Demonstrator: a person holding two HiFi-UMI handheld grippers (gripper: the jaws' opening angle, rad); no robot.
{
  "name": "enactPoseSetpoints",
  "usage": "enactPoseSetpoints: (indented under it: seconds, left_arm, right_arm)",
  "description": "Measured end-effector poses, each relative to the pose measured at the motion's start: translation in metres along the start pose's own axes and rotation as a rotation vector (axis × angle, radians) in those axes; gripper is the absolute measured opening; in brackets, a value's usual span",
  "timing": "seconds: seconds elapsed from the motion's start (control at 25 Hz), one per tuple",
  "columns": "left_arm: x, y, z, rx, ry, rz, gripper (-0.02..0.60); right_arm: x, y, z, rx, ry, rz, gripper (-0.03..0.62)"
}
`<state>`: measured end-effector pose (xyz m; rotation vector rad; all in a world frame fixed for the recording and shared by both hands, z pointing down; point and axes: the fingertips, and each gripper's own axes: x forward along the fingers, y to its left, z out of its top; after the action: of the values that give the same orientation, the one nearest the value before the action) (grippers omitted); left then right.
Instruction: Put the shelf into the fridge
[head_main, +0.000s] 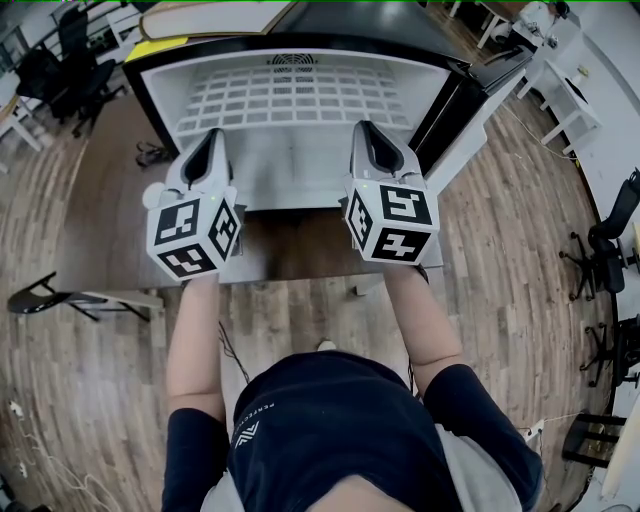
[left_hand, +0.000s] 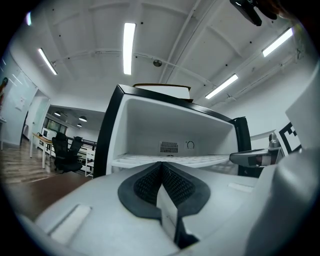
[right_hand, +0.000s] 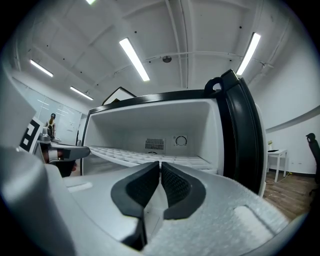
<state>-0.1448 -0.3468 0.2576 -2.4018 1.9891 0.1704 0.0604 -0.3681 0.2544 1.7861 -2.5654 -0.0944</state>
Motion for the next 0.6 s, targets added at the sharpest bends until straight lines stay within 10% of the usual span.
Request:
enactPoseSetpoints:
  seconds: [0.6]
  left_arm:
    - [0.017, 0.005, -0.001, -0.008, -0.022, -0.013, 0.015]
  right_arm:
    - [0.018, -0.006, 0.001, 0.003, -0.001, 0.016, 0.014]
